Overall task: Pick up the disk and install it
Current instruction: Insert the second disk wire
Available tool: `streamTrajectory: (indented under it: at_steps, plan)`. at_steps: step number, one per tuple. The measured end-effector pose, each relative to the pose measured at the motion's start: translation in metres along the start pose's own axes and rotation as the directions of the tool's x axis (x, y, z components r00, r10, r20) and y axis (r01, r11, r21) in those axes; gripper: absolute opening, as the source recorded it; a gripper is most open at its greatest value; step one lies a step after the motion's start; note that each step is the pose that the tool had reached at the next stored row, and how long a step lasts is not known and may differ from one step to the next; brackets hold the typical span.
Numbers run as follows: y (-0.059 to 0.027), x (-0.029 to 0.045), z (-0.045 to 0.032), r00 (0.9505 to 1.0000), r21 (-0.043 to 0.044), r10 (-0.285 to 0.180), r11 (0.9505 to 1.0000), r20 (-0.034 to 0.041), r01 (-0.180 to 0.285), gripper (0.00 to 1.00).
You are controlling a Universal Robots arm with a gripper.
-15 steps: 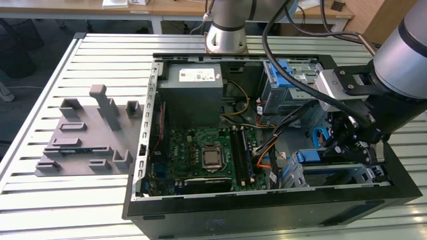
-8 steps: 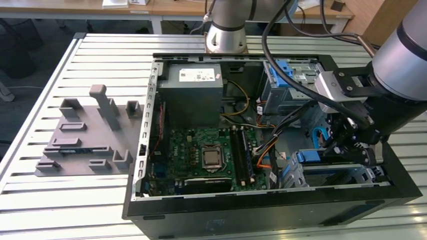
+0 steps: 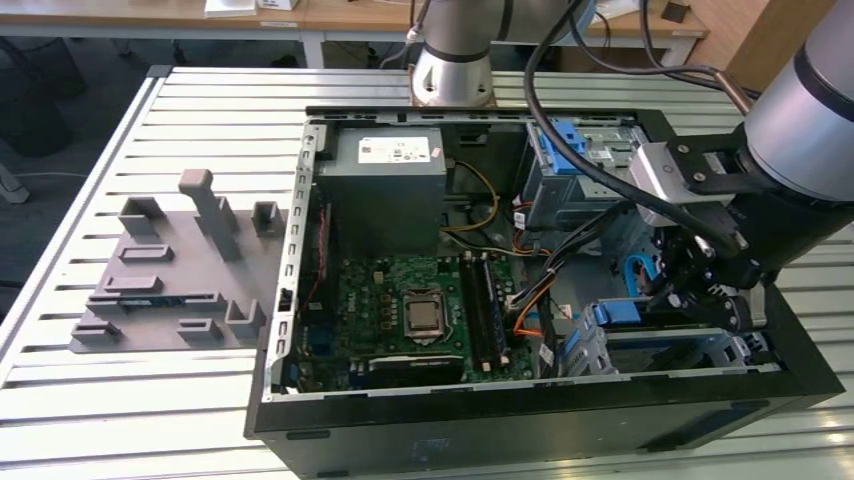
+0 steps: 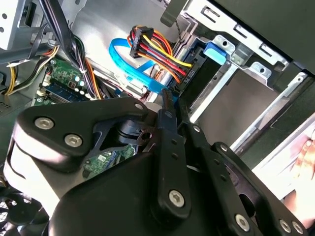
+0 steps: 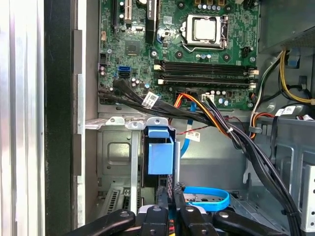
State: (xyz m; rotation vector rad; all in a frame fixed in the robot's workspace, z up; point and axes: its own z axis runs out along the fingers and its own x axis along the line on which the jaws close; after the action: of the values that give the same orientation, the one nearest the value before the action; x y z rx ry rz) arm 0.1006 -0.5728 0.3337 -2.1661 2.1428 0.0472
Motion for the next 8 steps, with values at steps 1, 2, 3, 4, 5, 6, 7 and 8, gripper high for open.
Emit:
streamTrajectory:
  at_steps: [1, 2, 3, 4, 5, 6, 7, 8]
  plan:
    - [-0.0001, -0.0001, -0.0010, 1.0000, -0.0001, 0.000, 1.0000, -0.0011, 0.000, 0.16]
    - [-0.0001, -0.0002, -0.0017, 1.0000, -0.0001, 0.000, 1.0000, -0.0009, 0.000, 0.16]
    - [-0.0001, -0.0002, -0.0020, 1.0000, -0.0001, 0.000, 1.0000, -0.0009, 0.000, 0.16]
    - [-0.0001, -0.0002, -0.0019, 1.0000, -0.0001, 0.000, 1.0000, -0.0007, 0.000, 0.16]
    - [-0.0001, -0.0002, -0.0020, 1.0000, -0.0001, 0.000, 1.0000, -0.0008, 0.000, 0.16]
    - [-0.0001, -0.0002, -0.0021, 1.0000, -0.0001, 0.000, 1.0000, -0.0009, 0.000, 0.16]
    - [-0.0001, -0.0001, -0.0021, 1.0000, -0.0001, 0.000, 1.0000, -0.0012, 0.000, 0.16]
    - [-0.0001, 0.0001, -0.0019, 1.0000, -0.0001, 0.000, 1.0000, -0.0011, 0.000, 0.16]
